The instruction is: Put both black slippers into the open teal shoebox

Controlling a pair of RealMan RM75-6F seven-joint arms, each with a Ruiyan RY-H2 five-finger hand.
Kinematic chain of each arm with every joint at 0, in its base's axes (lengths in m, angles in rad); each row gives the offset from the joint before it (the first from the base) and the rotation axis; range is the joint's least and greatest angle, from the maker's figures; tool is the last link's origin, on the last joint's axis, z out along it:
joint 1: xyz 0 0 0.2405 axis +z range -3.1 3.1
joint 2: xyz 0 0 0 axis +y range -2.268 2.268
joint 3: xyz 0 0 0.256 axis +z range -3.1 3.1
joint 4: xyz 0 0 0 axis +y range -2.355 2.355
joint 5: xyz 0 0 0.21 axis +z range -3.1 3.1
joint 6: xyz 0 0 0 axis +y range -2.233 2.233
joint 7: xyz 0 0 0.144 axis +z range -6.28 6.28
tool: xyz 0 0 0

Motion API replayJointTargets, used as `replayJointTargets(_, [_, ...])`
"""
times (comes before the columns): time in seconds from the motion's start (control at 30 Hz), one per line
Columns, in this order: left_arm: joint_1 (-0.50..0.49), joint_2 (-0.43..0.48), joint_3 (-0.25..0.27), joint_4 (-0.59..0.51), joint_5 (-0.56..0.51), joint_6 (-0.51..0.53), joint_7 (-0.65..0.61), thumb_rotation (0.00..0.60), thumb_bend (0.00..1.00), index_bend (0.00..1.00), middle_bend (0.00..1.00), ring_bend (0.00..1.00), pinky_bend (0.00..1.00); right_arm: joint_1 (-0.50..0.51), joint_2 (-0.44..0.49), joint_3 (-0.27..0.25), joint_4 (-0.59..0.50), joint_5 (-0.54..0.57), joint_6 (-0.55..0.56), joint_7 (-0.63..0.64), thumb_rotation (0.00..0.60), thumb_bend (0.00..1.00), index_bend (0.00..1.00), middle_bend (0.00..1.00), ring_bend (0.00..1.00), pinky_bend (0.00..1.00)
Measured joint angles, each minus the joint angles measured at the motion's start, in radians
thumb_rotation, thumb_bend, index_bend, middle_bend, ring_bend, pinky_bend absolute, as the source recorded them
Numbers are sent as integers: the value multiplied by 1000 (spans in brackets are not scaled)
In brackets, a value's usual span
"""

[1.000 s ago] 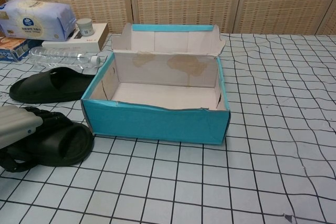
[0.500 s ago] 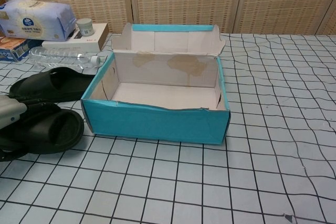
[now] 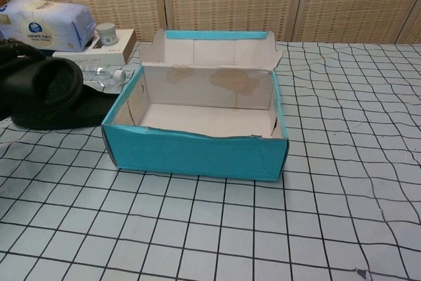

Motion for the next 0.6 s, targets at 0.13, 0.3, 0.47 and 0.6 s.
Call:
replayJointTargets(0.13, [-61,30,-50,-93,-5,-53,5,600,511,624,701,635,548,1,1,-2,0,-1,-3,3,577,142,0,0,0,0])
replayJointTargets(0.3, [-175,21,-110,-147,-62,-188,17,600,513,619,695,630,545,4,2,0,0,7,-10,8,577,142,0,0,0,0])
replayJointTargets(0.47, [-308,-46,-163,-132,-193,-321,38,600,510,617,693,629,548,10,7,-2,1,11,-24,17,577,142,0,0,0,0])
replayJointTargets(0.6, [-419,-145,-203,-49,-302,-378,71,600,510,617,694,629,549,11,12,5,3,27,-23,30,577,142,0,0,0,0])
